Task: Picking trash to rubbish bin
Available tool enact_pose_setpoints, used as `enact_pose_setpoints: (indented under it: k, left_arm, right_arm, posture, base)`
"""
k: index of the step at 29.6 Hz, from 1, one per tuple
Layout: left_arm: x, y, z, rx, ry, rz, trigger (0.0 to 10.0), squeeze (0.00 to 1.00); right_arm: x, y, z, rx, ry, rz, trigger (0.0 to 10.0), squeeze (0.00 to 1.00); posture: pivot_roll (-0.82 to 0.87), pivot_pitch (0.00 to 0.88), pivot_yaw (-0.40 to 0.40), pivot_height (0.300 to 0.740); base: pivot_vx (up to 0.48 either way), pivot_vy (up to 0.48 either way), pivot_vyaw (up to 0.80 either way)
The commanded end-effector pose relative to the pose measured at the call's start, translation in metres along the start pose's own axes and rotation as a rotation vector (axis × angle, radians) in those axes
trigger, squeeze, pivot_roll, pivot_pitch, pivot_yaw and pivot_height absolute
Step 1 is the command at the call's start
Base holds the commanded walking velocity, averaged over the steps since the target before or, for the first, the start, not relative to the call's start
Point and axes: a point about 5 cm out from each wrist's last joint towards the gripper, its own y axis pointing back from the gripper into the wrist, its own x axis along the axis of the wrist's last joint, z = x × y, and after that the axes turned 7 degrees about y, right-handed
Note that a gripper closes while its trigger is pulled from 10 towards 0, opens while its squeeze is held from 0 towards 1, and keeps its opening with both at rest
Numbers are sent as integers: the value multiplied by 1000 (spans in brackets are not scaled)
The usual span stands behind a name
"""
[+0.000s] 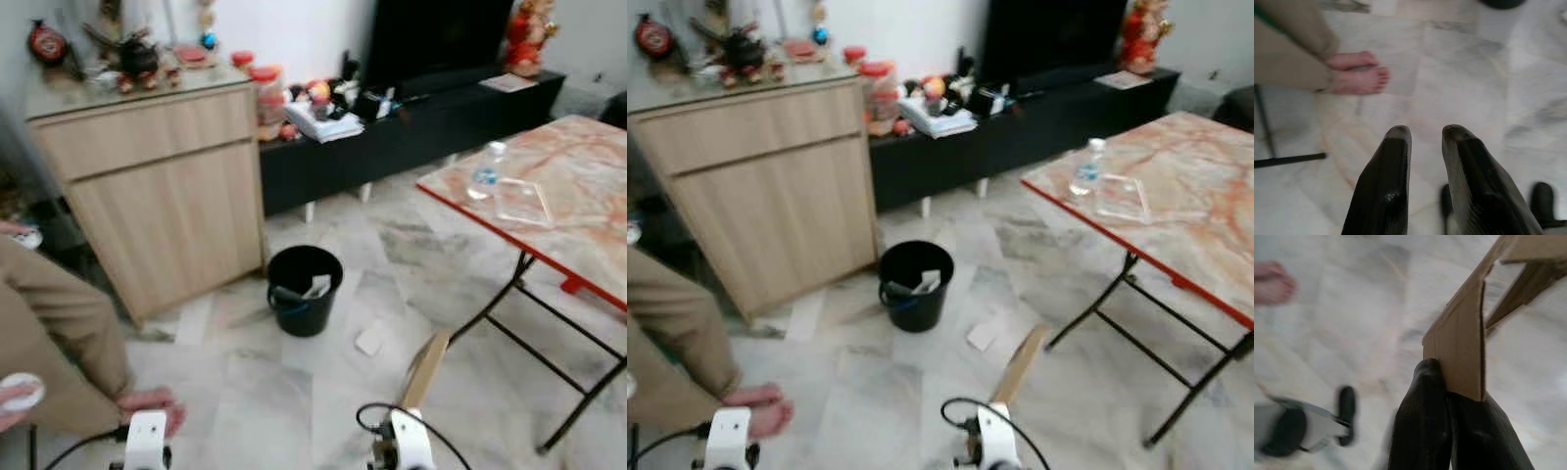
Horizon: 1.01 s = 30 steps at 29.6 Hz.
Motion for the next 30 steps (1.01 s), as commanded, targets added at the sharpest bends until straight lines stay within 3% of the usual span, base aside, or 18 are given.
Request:
enact_pose_setpoints:
  k: [1,20,30]
  left_arm:
    - [-3,2,-16,40,-11,-15,10000,0]
    - [-3,2,-16,31,-24,-18,10000,0]
    - [-2,2,-16,37,-15,-16,10000,0]
  right_arm:
    - [12,-2,-10,21,13,39,10000,0]
    - [11,-2,-12,22,22,37,10000,0]
    - [13,-2,-12,15,3,49,10000,0]
  posture:
    - [37,0,-17,740]
    - [37,0,-13,740]
    - [41,0,-13,740]
  base:
    - [349,0,0]
    - [348,0,475]
    - [344,0,0]
